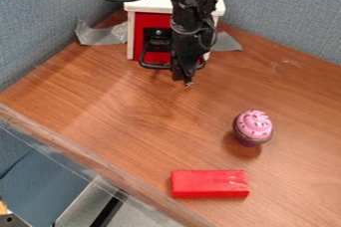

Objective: Open the drawer

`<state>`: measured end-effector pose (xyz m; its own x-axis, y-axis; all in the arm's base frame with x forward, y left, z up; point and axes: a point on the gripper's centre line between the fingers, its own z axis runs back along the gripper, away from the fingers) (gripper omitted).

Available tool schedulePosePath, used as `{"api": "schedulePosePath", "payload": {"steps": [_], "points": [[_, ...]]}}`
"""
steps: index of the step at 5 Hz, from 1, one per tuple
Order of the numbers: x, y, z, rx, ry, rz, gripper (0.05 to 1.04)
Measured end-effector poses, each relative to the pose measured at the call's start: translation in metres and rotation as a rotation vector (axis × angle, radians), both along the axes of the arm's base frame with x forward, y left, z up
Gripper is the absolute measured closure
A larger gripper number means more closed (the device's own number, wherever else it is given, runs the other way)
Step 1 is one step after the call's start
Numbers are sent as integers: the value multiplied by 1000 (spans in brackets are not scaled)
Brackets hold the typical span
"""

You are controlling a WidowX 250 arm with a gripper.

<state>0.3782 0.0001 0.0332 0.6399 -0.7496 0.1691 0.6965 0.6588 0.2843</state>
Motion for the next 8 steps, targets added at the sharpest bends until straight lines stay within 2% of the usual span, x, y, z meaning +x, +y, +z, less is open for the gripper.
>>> {"api": "schedulePosePath", "payload": {"steps": [1, 3, 8], "points": [[-4, -5, -3, 0, 5, -20, 926], [-20, -21, -3, -17, 11, -63, 930], [-52, -53, -4, -25, 26, -137, 930]]}}
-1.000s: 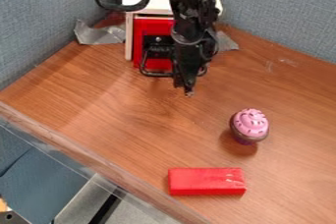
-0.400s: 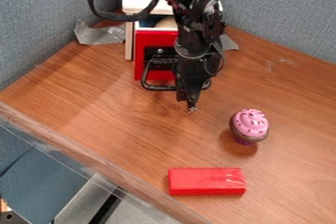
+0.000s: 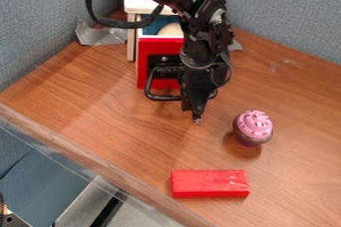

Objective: Open the drawer

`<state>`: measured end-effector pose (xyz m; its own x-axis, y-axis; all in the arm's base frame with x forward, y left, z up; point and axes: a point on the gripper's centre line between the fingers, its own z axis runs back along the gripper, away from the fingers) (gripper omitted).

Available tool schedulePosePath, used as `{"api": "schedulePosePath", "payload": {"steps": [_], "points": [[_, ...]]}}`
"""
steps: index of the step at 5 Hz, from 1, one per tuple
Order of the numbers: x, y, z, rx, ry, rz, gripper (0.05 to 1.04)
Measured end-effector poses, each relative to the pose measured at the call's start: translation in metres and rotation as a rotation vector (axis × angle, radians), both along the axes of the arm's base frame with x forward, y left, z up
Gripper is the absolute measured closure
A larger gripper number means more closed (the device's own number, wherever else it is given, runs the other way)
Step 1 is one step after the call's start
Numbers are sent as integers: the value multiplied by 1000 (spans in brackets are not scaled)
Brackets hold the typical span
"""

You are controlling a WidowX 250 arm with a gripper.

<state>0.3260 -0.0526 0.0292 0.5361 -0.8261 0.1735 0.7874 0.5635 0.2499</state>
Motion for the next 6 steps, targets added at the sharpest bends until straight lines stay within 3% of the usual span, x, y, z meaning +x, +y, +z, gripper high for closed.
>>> {"api": "schedulePosePath", "payload": {"steps": [6], "points": [[-29, -26, -2, -23, 11, -66, 931]]}}
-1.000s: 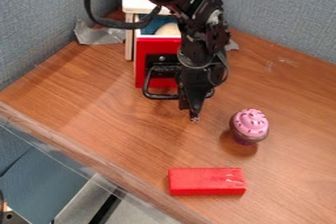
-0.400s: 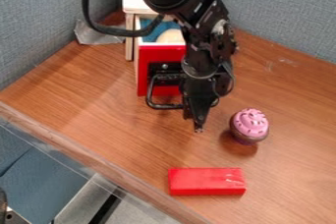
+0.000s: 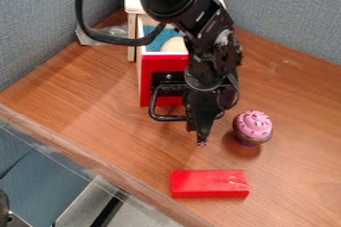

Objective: Open the drawer

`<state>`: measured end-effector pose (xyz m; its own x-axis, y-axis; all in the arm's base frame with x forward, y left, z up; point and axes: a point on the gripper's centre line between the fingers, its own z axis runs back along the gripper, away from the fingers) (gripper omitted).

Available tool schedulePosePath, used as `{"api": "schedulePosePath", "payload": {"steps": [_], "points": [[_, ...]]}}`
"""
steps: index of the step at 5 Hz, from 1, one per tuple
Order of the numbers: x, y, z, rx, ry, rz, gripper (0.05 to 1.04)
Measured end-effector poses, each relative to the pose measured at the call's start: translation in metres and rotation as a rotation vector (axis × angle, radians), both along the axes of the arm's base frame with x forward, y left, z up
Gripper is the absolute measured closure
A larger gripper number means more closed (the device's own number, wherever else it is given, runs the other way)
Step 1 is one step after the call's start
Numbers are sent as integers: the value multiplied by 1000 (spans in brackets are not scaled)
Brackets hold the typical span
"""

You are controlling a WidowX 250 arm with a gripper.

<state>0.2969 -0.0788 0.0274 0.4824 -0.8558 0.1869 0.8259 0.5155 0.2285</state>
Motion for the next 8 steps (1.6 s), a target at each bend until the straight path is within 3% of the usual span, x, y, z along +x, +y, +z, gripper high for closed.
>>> {"api": "schedulePosePath", "payload": {"steps": [6, 7, 8], "points": [[-12, -7, 1, -7, 4, -27, 931], [-15, -7, 2, -9, 5, -37, 883], [-14, -10, 7, -10, -12, -77, 637]]}}
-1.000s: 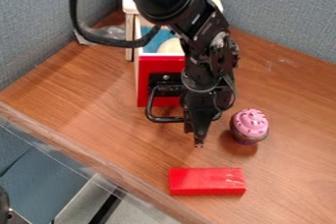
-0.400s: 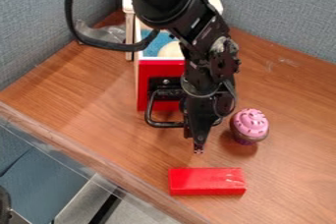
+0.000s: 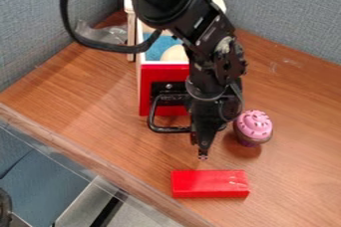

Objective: Open the drawer

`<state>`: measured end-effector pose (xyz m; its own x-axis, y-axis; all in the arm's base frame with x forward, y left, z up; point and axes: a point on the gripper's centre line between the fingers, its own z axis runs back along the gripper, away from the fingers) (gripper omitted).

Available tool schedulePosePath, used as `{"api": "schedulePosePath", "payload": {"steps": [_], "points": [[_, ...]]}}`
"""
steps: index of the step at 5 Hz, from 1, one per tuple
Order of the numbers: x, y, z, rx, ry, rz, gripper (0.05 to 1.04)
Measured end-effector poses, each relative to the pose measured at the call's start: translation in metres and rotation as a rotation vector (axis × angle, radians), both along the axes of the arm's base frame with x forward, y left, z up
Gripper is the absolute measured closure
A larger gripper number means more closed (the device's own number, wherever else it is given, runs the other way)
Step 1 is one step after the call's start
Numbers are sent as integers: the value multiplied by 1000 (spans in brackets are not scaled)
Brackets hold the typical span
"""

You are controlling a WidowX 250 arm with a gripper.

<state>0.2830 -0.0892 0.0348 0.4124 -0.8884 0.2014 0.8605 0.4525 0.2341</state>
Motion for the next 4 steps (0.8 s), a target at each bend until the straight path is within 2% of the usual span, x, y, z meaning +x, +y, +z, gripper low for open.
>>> {"api": "schedulePosePath", "payload": {"steps": [1, 2, 3, 4], "points": [[0, -1, 0, 0, -2, -6, 318], [0, 0, 0, 6, 2, -13, 87], [-1, 1, 1, 9, 6, -17, 79], [-1, 6, 24, -7, -41, 3, 82]]}}
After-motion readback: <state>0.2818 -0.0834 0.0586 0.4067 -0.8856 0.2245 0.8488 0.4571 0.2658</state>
